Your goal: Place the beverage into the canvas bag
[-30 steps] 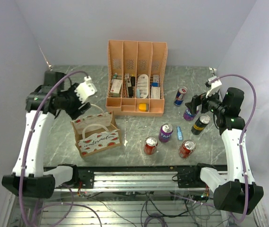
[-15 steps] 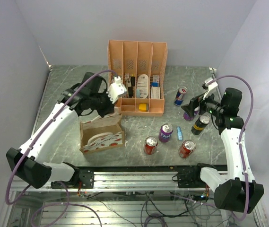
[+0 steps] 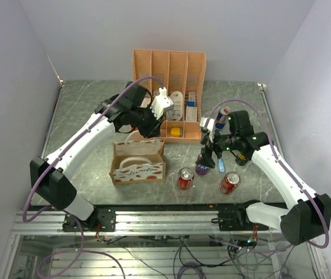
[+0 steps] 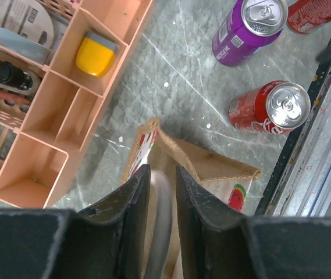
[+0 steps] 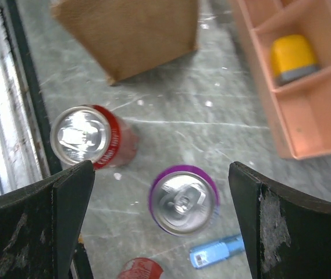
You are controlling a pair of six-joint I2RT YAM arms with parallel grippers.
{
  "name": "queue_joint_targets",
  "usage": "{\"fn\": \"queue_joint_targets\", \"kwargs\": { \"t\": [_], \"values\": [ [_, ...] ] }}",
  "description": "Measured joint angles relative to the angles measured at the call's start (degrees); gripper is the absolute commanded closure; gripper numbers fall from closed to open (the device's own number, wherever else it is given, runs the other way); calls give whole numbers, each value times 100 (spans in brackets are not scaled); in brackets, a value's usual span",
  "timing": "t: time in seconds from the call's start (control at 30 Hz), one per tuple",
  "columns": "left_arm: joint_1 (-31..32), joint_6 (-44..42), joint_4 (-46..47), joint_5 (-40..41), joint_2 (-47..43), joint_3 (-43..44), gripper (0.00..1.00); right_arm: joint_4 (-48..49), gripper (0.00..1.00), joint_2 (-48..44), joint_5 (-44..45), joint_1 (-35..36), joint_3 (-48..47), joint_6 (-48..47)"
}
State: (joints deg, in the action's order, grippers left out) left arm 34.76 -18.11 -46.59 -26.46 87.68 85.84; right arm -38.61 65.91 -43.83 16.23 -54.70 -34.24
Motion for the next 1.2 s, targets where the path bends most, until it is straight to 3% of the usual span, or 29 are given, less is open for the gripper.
{"fn": "queue_joint_targets", "kwargs": {
  "t": [0.2,0.33,0.5,0.7,0.9,1.03,1.2],
  "values": [
    [-35,-184,-76,208,-472,52,23,-247,0,39,345,1307,127,-295],
    [-271,-291,-164,291,-1113,20,13,-225,0,39,743,1961,450,-339],
    [-911,-332,-160,614,-2094,-479,13,-153,2,129,1113,2253,750,-402],
    [-1427,-350,-326,1386,-2688,-1132,14,247,13,463,1331,2614,848,-398],
    [-2138,-726,-1045,1840,-2597,-1569,16,719,44,638,1471,2800,922,-326],
    [-2625,-1073,-1491,1805,-2299,-1574,23,820,66,608,1528,2850,940,-232],
    [-2796,-1259,-1801,1464,-1668,-1587,28,684,78,570,1587,2870,699,-195]
  ]
}}
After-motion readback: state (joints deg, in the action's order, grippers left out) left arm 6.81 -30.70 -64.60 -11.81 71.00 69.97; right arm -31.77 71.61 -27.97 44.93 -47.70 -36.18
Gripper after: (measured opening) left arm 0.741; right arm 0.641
